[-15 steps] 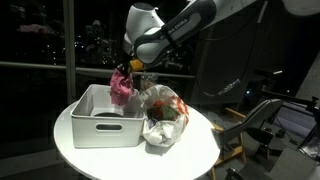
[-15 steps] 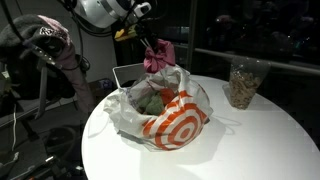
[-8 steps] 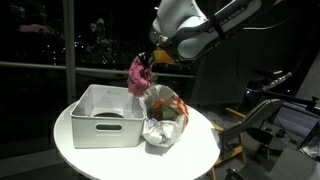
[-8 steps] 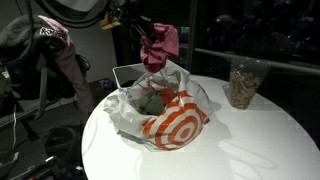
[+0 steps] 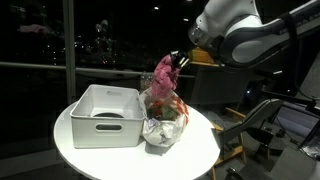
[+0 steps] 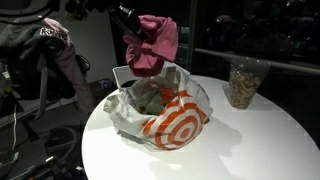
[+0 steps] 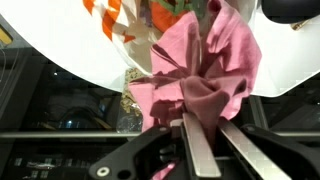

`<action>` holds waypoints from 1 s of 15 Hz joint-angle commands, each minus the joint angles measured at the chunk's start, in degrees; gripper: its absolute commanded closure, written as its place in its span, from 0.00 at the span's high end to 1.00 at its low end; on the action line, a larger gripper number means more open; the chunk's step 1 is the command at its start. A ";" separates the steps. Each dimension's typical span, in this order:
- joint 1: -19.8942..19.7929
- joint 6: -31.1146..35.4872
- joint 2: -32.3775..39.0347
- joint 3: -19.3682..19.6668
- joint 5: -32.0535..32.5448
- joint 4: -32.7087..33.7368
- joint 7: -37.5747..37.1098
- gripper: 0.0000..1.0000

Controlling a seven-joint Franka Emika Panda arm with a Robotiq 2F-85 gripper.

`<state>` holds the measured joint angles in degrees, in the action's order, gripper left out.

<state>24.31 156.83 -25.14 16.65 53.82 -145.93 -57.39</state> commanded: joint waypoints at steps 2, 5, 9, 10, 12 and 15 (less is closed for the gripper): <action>-9.19 5.37 -7.70 -6.33 -14.08 -11.28 16.58 0.05; -3.41 4.84 -3.41 -1.00 -19.51 -10.91 26.62 0.05; 5.24 4.58 6.81 5.90 -29.08 -6.86 38.46 0.05; 8.65 4.30 9.14 8.61 -32.78 -5.61 42.00 0.06; 13.33 2.76 12.52 11.66 -38.94 -3.07 47.68 0.06; 4.30 4.17 19.30 1.65 -51.20 1.25 57.67 0.10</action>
<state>35.20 160.52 -12.72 25.80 12.42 -150.57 -8.60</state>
